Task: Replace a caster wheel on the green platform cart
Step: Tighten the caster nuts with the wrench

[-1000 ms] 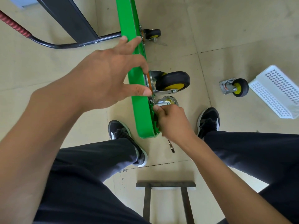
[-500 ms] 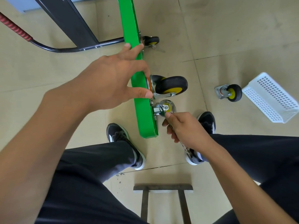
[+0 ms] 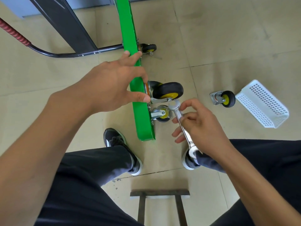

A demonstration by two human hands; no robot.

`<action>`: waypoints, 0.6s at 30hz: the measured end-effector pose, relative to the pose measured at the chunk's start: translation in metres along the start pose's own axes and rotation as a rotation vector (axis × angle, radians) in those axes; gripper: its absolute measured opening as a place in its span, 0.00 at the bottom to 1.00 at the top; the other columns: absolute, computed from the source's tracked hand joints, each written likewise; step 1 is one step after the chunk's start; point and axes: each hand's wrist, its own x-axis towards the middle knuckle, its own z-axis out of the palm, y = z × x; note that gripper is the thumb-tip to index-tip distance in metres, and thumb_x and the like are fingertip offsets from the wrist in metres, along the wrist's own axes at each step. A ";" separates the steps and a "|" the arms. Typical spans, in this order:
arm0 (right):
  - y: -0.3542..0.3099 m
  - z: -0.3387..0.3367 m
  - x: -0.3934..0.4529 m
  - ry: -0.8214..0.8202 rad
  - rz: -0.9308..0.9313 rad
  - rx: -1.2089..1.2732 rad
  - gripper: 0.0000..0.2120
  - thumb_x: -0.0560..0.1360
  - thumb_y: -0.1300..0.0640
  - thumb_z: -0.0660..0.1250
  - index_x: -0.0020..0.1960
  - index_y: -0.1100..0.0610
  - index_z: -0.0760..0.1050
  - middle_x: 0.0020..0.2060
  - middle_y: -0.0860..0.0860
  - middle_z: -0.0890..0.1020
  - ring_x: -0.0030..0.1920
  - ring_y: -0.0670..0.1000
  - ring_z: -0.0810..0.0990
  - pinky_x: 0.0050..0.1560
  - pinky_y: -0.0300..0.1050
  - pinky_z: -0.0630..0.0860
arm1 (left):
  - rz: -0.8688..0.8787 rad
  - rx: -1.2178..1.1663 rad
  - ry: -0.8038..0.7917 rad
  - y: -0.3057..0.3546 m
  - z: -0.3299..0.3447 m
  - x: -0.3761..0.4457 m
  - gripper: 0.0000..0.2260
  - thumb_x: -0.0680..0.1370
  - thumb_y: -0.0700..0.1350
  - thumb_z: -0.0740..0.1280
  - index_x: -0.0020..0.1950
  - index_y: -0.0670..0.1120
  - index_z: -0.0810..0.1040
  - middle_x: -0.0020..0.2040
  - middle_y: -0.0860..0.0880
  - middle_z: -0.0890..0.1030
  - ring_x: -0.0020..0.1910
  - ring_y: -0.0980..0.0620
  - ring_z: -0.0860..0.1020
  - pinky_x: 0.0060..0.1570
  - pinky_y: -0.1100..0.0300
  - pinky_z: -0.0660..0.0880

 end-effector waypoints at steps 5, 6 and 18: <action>-0.020 -0.006 -0.006 -0.136 0.086 0.562 0.17 0.79 0.74 0.53 0.60 0.66 0.78 0.47 0.65 0.84 0.40 0.62 0.85 0.41 0.50 0.84 | -0.003 -0.004 0.000 0.001 0.000 0.000 0.29 0.67 0.71 0.57 0.63 0.59 0.74 0.82 0.51 0.49 0.81 0.49 0.49 0.72 0.45 0.62; -0.022 -0.007 -0.005 -0.186 0.080 0.627 0.18 0.78 0.74 0.54 0.61 0.66 0.77 0.49 0.64 0.84 0.42 0.61 0.86 0.44 0.51 0.84 | -0.004 -0.006 0.001 0.001 0.000 -0.001 0.30 0.67 0.71 0.57 0.63 0.58 0.74 0.82 0.50 0.49 0.81 0.49 0.49 0.72 0.46 0.62; -0.028 0.003 0.029 0.043 -0.266 0.105 0.14 0.83 0.52 0.62 0.52 0.61 0.81 0.36 0.52 0.80 0.38 0.52 0.80 0.47 0.53 0.80 | -0.010 -0.021 0.002 0.001 0.000 -0.003 0.25 0.71 0.69 0.62 0.65 0.59 0.72 0.82 0.53 0.48 0.81 0.51 0.49 0.71 0.48 0.62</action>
